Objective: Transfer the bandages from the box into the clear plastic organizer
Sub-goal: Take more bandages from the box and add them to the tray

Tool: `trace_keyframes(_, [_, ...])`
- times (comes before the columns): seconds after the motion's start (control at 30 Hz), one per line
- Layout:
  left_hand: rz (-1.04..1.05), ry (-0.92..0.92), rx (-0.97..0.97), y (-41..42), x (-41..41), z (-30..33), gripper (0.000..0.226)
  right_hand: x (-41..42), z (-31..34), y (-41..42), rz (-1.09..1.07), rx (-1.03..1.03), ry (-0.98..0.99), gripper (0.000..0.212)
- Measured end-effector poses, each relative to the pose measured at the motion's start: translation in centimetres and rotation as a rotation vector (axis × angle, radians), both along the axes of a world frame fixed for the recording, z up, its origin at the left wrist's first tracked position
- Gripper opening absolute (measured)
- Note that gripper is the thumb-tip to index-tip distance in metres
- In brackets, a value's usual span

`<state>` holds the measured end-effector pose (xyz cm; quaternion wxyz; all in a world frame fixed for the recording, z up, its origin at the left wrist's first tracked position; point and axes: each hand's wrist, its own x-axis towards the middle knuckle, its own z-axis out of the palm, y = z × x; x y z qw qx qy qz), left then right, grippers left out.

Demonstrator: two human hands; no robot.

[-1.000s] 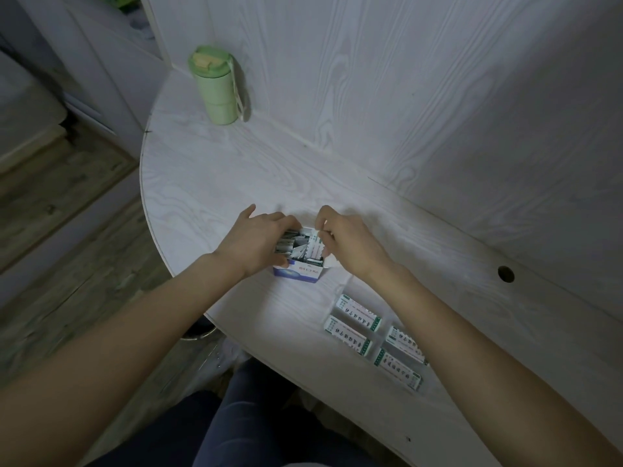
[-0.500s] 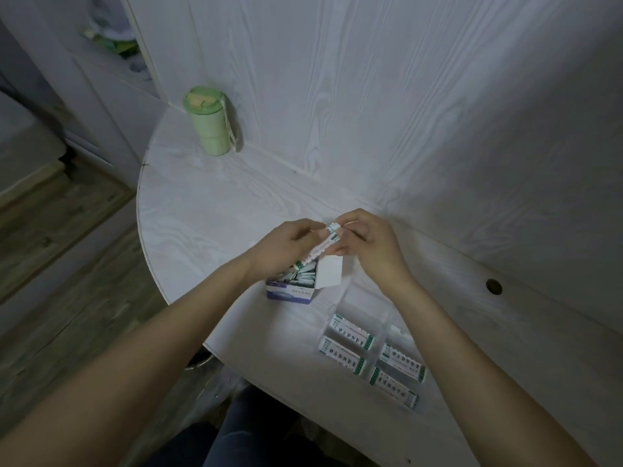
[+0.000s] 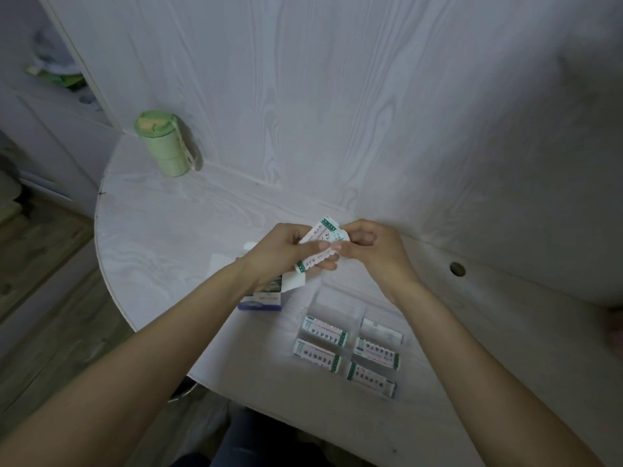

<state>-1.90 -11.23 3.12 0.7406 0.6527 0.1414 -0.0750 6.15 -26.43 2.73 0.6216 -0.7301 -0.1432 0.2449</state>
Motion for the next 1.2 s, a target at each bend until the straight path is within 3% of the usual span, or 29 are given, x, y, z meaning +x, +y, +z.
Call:
trace_keyframes(0.07, [-0.018,0.013,-0.003,-0.5,0.3,-0.2,0.025,-0.1,-0.4,-0.7,-0.053,-0.019,-0.02,0.016])
trace_keyframes(0.3, [0.011,-0.093,0.358,-1.0,0.5,-2.3,0.017,-2.1,-2.9,-2.2,-0.123,0.087,-0.032,0.026])
trace_keyframes(0.63, [0.076,-0.325,0.368,-1.8,-0.8,-6.8,0.02,-4.0,-7.3,-2.9,-0.238,0.031,-0.191,0.016])
trace_keyframes(0.87, [0.055,-0.454,0.47,-2.4,-3.4,-9.0,0.024,-7.2,-9.5,-4.3,-0.226,0.165,-0.246,0.016])
trace_keyframes(1.03, [0.153,-0.468,0.51,-2.1,-5.0,-10.0,0.027,-9.3,-10.4,-5.1,-0.27,0.097,-0.323,0.019])
trace_keyframes(1.2, [0.247,-0.469,0.607,-1.4,-6.5,-10.3,0.026,-9.8,-12.0,-5.4,-0.403,-0.077,-0.353,0.01])
